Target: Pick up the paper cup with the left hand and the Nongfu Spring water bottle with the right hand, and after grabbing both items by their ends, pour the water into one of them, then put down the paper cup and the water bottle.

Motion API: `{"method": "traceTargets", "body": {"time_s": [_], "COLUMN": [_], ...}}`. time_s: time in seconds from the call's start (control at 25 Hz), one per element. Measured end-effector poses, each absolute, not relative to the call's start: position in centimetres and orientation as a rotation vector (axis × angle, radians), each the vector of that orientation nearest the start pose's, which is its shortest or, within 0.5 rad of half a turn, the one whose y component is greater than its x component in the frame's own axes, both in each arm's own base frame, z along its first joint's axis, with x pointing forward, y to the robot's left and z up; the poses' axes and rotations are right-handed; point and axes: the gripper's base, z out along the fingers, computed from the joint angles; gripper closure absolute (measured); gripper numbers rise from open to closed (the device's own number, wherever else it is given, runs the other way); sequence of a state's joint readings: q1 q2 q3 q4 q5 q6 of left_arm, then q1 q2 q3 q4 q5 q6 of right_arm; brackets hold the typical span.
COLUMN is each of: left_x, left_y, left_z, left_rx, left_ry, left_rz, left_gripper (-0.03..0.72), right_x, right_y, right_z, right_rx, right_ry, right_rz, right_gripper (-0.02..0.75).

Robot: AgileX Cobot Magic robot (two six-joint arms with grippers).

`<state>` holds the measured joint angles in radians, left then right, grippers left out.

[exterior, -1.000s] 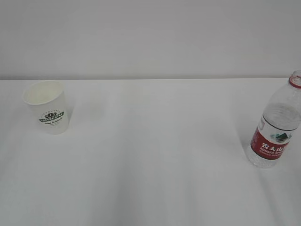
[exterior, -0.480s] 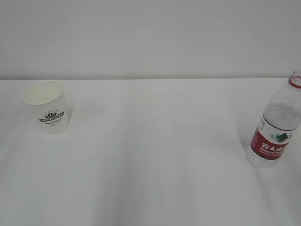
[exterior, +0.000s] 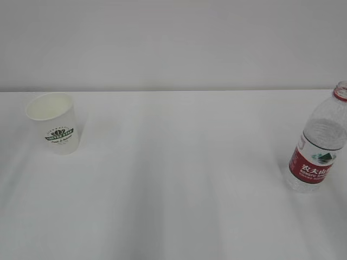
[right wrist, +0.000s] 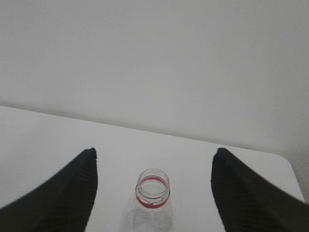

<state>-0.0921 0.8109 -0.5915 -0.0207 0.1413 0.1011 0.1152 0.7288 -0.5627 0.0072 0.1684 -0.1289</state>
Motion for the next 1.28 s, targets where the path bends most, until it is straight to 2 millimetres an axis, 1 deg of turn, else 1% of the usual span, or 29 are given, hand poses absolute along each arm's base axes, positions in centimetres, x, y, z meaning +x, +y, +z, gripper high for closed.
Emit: {"method": "traceTargets", "body": {"time_s": [0.16, 0.4, 0.6, 0.76, 0.92, 1.12, 1.28], "left_x": [18.5, 19.8, 20.9, 21.6, 21.1, 19.5, 18.4], "left_y": [-1.7, -1.8, -1.9, -2.0, -1.9, -1.6, -1.4], "left_z": [31.3, 30.1, 28.8, 27.6, 25.9, 22.8, 21.3], "left_rx": [0.16, 0.164, 0.17, 0.174, 0.154, 0.123, 0.079], "left_ry": [1.84, 1.887, 1.953, 1.919, 1.872, 1.872, 1.845], "left_rz": [-0.01, -0.009, -0.009, -0.001, -0.007, -0.011, -0.013], "left_gripper": [0.146, 0.148, 0.148, 0.15, 0.15, 0.151, 0.151], "right_x": [16.7, 17.8, 18.7, 19.3, 19.3, 18.7, 18.2], "right_y": [1.9, 2.1, 2.2, 2.2, 2.2, 2.2, 2.1], "right_z": [31.4, 30.7, 29.8, 29.5, 29.1, 27.0, 25.4], "right_rx": [-0.217, -0.22, -0.225, -0.224, -0.219, -0.215, -0.215], "right_ry": [1.817, 1.848, 1.889, 1.882, 1.843, 1.811, 1.816], "right_rz": [-0.004, -0.004, -0.004, -0.004, -0.005, -0.006, -0.006], "right_gripper": [0.183, 0.183, 0.183, 0.183, 0.183, 0.183, 0.183]}}
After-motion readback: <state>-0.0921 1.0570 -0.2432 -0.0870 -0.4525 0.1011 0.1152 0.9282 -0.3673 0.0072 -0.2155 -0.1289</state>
